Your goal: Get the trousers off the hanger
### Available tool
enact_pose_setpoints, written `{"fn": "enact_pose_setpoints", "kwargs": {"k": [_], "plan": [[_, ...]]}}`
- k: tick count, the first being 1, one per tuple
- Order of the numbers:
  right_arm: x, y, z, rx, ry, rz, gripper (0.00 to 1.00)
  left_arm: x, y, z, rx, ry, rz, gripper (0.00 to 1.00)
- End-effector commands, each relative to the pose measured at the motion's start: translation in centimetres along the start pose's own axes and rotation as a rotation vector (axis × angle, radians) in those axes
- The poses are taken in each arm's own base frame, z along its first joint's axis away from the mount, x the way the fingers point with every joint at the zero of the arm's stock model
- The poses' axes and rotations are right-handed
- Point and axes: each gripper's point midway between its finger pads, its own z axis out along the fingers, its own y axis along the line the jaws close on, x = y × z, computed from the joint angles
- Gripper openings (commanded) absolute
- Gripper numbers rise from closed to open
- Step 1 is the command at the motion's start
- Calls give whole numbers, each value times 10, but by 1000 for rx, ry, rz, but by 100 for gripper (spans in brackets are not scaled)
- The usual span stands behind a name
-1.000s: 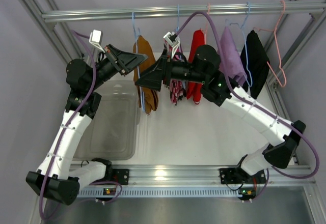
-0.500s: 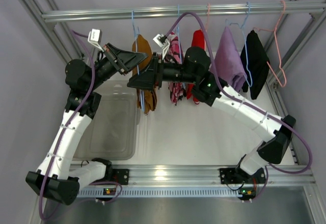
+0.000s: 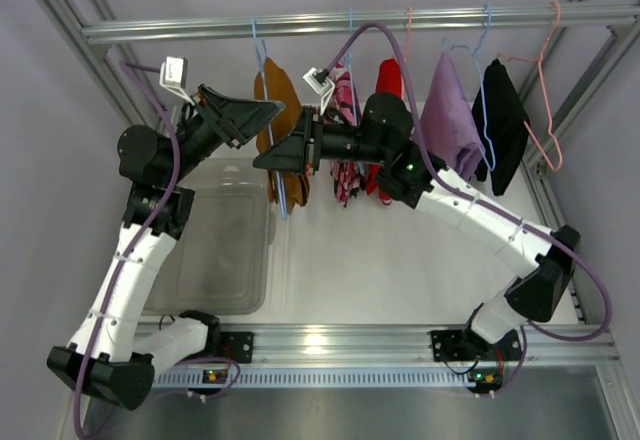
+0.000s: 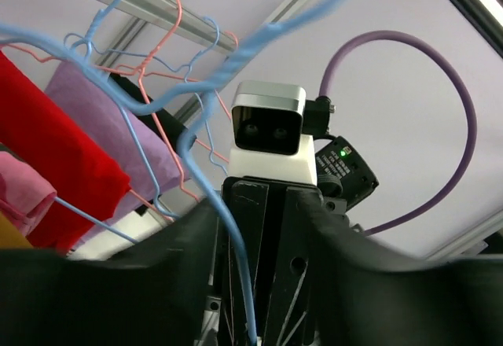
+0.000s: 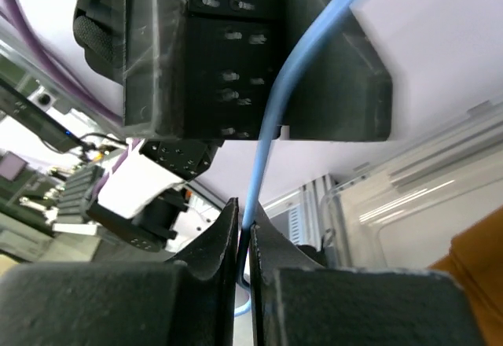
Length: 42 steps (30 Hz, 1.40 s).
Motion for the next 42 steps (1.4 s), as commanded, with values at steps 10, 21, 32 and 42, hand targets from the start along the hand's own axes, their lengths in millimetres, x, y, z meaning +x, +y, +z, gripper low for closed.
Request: {"fn": "enact_pose_setpoints", "kwargs": {"k": [10, 21, 32, 42], "plan": [[-68, 73, -50, -154, -211, -172, 0, -11, -12, -11, 0, -74, 170, 79], [-90, 79, -77, -123, -282, -187, 0, -15, 9, -57, -255, -96, 548, 88], [-105, 81, -77, -86, -301, -231, 0, 49, 61, -115, -286, 252, 1011, 91], [-121, 85, -62, -96, -334, -251, 0, 63, 73, -111, -214, 200, 1004, 99]]}}
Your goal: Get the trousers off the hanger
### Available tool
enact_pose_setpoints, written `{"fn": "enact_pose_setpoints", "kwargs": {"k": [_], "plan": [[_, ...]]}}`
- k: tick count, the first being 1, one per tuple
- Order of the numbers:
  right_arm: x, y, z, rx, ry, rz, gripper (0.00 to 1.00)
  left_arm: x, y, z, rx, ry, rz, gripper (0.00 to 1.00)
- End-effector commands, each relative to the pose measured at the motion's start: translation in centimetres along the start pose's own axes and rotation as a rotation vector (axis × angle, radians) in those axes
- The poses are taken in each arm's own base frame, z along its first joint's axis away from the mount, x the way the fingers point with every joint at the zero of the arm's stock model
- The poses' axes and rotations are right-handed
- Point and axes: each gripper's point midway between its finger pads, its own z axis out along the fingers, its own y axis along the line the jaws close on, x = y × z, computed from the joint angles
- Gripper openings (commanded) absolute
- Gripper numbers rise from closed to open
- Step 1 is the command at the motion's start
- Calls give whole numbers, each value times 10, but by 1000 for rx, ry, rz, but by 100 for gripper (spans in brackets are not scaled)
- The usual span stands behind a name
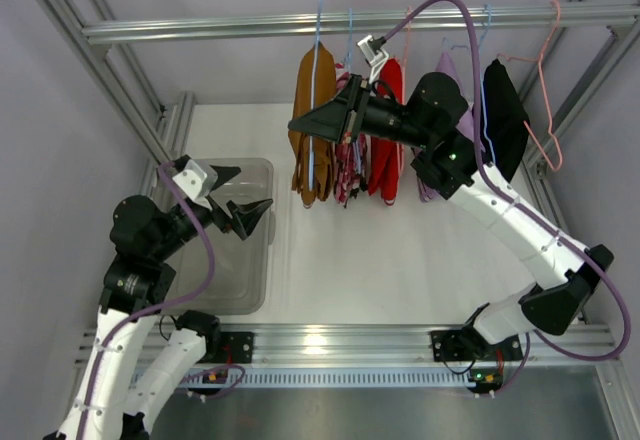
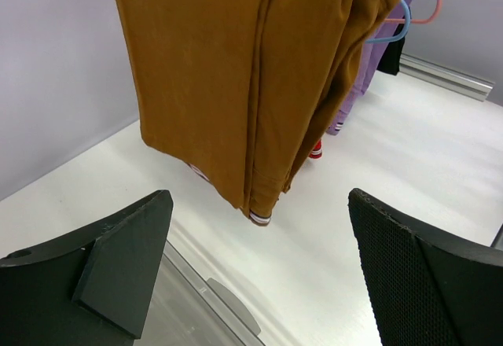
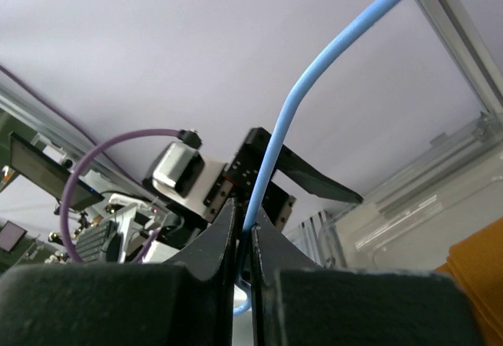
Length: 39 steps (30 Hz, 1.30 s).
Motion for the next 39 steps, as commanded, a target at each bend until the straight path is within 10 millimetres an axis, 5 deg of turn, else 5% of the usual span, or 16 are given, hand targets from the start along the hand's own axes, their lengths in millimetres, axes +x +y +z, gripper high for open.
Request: {"fn": "enact_pose_setpoints", "kwargs": {"k": [1, 12, 17, 21, 25, 39], "plan": [[-58, 82, -6, -205, -196, -283, 0, -17, 4, 9, 12, -91, 67, 99], [-59, 67, 23, -194, -191, -239, 0, -23, 32, 39, -75, -108, 97, 98], [-59, 61, 31, -191, -191, -226, 0, -24, 9, 34, 40, -129, 99, 99], [-57, 71, 32, -215, -190, -232, 0, -17, 31, 35, -86, -106, 49, 98], [-52, 75, 32, -215, -180, -225, 0, -27, 16, 35, -19, -178, 31, 98], [-33, 82, 36, -206, -139, -126, 0, -4, 42, 57, -122, -117, 51, 85]]}}
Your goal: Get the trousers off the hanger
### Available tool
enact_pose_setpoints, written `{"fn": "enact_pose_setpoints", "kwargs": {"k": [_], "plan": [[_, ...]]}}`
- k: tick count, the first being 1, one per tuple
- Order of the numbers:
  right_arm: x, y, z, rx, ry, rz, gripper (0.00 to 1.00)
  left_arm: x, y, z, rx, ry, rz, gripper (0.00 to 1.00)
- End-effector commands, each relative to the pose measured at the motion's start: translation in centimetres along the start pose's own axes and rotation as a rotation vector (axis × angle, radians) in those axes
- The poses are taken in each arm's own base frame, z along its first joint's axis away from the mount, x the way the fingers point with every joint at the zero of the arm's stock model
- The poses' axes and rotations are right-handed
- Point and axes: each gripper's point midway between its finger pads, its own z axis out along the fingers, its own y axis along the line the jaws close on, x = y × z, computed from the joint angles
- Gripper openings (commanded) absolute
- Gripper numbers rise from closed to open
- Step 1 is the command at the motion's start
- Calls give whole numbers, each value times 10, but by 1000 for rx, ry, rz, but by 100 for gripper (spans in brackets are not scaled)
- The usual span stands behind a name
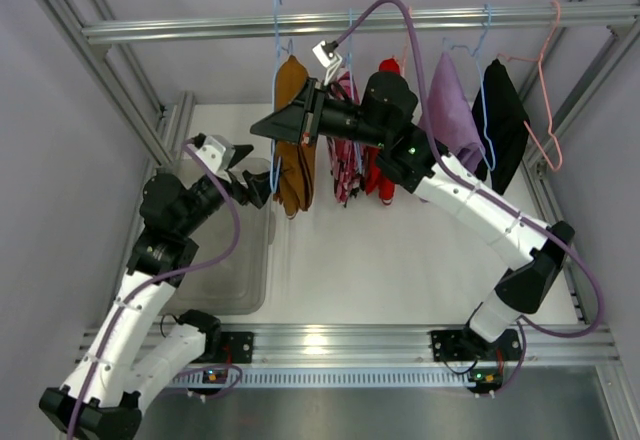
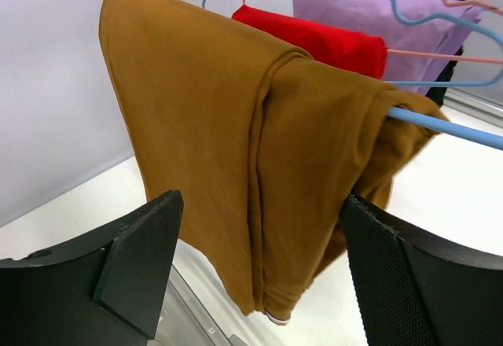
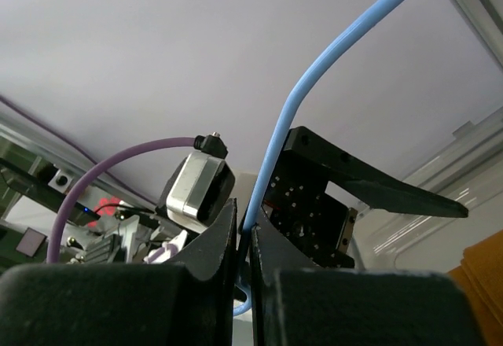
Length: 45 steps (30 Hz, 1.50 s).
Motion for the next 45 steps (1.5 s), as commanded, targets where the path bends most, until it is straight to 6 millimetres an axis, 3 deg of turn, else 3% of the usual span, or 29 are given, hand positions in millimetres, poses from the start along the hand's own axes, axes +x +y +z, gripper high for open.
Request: {"fn": "enact_pose_setpoints", "kwargs": {"k": [1, 9, 17, 22, 29, 33, 39, 43, 45], "plan": [[-46, 99, -24, -230, -164, -193, 0, -4, 15, 10, -79, -31, 57, 84], [-30, 92, -30, -213, -126, -152, 0, -5, 18, 16, -99, -73, 73, 75], [-24, 94, -35, -223, -104, -136, 0, -23, 30, 29, -152, -167, 102, 64], [-24, 107, -41, -259, -97, -164, 0, -35, 36, 40, -164, -215, 115, 64], [-16, 108, -48, -265, -76, -169, 0, -54, 35, 46, -150, -288, 119, 76], [-15, 112, -51, -281, -71, -173, 0, -66, 24, 47, -87, -311, 140, 56], [-14, 122, -57, -310, -64, -200, 0, -66, 18, 50, -46, -298, 159, 38], [-12, 117, -62, -278, -60, -231, 0, -73, 16, 48, -42, -289, 159, 0], [-12, 103, -63, -231, -64, -229, 0, -76, 15, 43, -44, -282, 167, 0]]}}
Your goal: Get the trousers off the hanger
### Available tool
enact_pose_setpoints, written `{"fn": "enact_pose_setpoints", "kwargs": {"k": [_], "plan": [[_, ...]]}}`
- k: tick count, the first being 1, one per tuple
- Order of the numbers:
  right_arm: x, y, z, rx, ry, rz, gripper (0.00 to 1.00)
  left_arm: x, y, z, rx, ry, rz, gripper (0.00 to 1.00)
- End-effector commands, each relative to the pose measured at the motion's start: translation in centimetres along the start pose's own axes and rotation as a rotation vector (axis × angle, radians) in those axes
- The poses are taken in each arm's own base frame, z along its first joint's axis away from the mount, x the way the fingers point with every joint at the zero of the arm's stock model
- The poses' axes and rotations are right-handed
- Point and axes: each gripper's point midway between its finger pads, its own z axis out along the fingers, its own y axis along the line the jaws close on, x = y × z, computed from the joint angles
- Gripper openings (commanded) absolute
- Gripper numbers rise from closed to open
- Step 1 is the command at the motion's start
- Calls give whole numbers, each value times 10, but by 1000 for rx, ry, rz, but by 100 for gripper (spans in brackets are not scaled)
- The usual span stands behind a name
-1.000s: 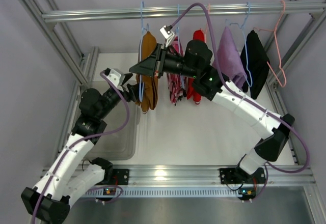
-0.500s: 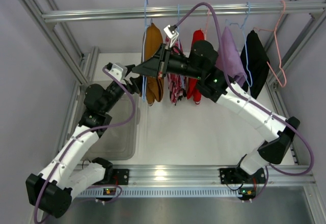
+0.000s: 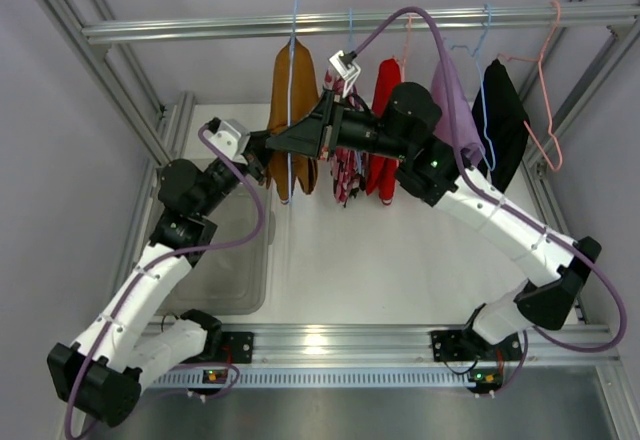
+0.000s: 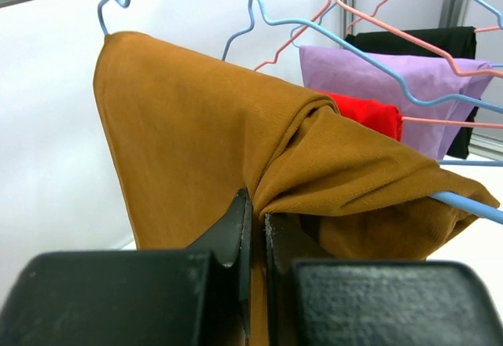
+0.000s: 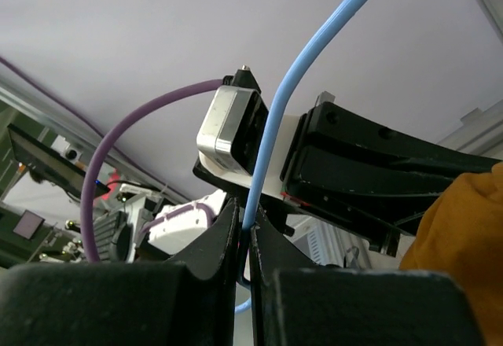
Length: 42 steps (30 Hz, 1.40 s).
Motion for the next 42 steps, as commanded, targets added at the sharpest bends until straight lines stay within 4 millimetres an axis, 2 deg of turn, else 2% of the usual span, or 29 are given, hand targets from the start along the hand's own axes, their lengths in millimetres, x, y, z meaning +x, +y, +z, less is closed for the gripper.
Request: {"fn": "enact_pose_setpoints", "kwargs": {"k": [1, 2, 7, 14, 19, 24, 30, 34, 36, 38, 42], "plan": [[-26, 79, -37, -184, -87, -223, 0, -65, 8, -6, -35, -142, 84, 0], [-26, 68, -38, -151, -91, -219, 0, -71, 7, -9, -30, -147, 88, 0], [-24, 37, -45, -66, -103, -187, 0, -102, 0, -28, -27, -147, 56, 0], [-23, 14, -44, -6, -105, -172, 0, -138, -3, -48, -50, -188, 41, 0], [-21, -5, -37, 54, -94, -137, 0, -154, -14, -53, -2, -214, -5, 0], [-18, -15, -34, 77, -87, -125, 0, -168, -14, -58, -8, -244, -4, 0], [-2, -19, -43, 77, -56, -130, 0, -196, -27, -70, 47, -287, -12, 0], [15, -37, -51, 125, -26, -117, 0, -201, -34, -77, 70, -270, -32, 0], [19, -40, -55, 141, -23, -121, 0, -207, -34, -83, 60, -284, -28, 0], [23, -47, -57, 158, -19, -122, 0, -203, -32, -86, 41, -262, -42, 0], [34, -61, -62, 200, 11, -112, 0, -227, -27, -94, 0, -311, -40, 0]]}}
